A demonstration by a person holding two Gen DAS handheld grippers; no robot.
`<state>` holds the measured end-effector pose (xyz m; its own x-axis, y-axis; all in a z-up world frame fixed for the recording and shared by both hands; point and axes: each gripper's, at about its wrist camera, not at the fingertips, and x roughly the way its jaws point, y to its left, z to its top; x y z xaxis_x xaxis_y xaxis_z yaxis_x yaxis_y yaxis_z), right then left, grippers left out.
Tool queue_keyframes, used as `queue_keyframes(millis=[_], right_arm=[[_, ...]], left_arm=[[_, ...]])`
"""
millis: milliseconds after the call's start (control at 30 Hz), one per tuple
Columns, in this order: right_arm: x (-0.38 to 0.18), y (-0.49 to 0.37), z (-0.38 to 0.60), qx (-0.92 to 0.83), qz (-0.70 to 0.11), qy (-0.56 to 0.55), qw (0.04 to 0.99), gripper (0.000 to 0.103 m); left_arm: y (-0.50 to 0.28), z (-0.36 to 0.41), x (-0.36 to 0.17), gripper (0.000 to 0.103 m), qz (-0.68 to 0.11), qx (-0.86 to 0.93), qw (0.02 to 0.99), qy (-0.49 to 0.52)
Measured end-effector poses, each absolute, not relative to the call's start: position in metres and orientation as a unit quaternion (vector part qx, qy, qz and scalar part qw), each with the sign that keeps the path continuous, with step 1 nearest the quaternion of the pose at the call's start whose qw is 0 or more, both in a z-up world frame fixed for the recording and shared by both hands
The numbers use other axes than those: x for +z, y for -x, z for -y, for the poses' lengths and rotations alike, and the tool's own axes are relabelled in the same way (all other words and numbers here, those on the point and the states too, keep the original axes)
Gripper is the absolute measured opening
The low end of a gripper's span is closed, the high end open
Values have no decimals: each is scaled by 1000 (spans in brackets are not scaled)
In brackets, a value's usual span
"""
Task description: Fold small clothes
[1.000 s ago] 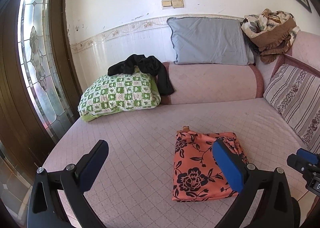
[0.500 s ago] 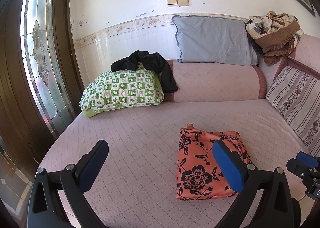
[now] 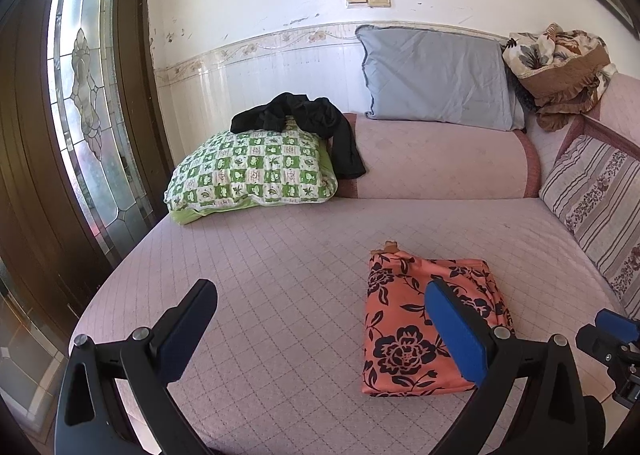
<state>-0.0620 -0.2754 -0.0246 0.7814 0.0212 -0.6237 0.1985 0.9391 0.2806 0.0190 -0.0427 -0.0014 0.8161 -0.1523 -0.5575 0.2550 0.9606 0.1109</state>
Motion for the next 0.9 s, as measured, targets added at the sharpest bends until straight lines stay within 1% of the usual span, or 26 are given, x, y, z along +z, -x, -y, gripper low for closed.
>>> queue_keyframes(millis=[900], right_arm=[[-44,43,248,-23,-358,-165,919,60]], left_arm=[[-29,26,-22,103,-303,-102,944,-86]])
